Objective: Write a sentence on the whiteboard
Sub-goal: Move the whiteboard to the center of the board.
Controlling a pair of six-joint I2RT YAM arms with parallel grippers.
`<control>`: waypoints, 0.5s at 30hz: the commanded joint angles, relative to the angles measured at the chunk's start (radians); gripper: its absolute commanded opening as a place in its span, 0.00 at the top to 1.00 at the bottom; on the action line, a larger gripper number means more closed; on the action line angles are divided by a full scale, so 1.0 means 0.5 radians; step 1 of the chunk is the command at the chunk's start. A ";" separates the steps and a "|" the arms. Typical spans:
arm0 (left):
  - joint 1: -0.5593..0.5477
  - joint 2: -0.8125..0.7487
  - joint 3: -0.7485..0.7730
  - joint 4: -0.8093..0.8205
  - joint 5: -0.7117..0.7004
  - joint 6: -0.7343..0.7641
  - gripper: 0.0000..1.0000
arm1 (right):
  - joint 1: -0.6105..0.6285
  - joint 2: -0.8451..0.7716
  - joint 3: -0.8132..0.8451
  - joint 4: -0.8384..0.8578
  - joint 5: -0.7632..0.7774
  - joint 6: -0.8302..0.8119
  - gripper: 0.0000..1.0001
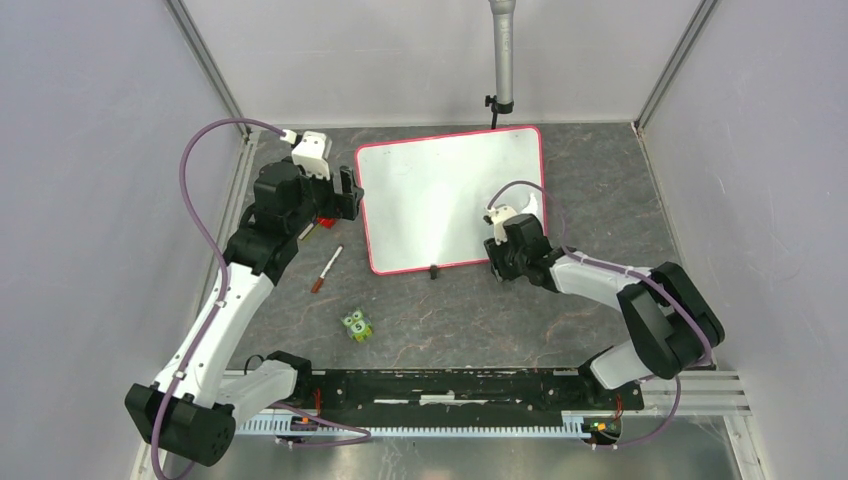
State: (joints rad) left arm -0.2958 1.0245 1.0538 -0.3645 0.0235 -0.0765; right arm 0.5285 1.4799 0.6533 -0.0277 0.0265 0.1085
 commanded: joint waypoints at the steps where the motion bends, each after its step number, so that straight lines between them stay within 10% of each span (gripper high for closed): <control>1: 0.012 -0.007 -0.008 0.094 -0.041 -0.064 0.10 | 0.004 0.072 0.164 0.075 0.028 0.001 0.56; 15: 0.012 -0.004 -0.055 0.109 -0.031 -0.065 0.10 | 0.004 0.034 0.171 -0.216 -0.174 0.067 1.00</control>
State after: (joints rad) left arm -0.2955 1.0256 1.0306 -0.3565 0.0235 -0.0776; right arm 0.5217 1.5318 0.7132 -0.0731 0.0154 0.1574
